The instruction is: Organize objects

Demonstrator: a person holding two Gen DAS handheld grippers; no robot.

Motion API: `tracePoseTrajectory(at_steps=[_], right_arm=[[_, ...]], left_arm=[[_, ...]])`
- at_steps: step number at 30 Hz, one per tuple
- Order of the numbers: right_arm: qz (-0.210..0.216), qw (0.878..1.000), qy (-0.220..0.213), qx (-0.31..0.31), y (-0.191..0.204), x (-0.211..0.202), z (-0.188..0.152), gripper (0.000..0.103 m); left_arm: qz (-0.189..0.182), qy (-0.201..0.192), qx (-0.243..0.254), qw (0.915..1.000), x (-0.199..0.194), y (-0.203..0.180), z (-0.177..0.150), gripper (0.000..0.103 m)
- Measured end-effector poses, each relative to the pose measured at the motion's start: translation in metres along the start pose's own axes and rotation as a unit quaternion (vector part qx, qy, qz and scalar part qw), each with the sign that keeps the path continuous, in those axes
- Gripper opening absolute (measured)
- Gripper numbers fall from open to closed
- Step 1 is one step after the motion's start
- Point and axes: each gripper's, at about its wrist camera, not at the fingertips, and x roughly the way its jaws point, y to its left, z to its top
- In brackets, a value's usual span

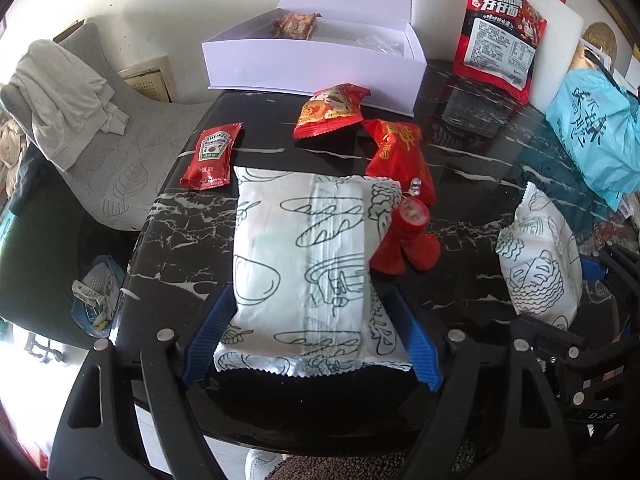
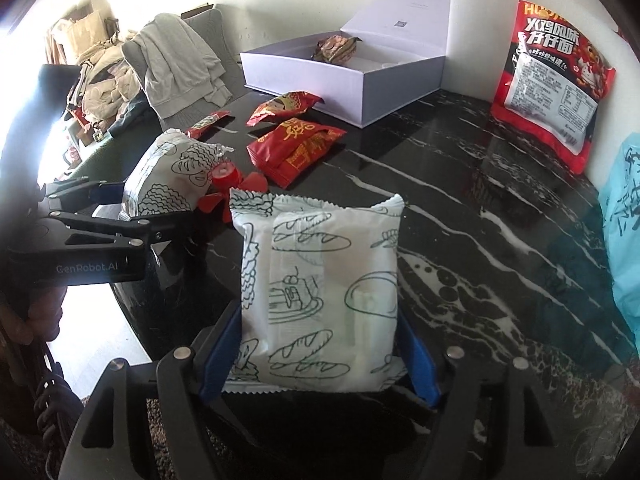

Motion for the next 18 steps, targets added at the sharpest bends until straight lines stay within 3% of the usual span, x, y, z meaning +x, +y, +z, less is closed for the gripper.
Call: tracePoseTrajectory(at_steps=[6, 8, 18], right_arm=[[0.008, 1.0, -0.016, 0.006, -0.0023, -0.0029, -0.0042, 0.074], [0.014, 1.0, -0.017, 0.008, -0.0035, -0.0023, -0.0022, 0.073], [0.04, 0.999, -0.019, 0.004, -0.0042, -0.0012, 0.0051, 0.061]], left_arm=[[-0.003, -0.009, 0.008, 0.9999, -0.0002, 0.0009, -0.0012, 0.078], [-0.003, -0.007, 0.007, 0.9999, -0.001, 0.0007, -0.0008, 0.07], [-0.01, 0.011, 0.009, 0.9998, -0.0062, 0.0017, 0.0042, 0.059]])
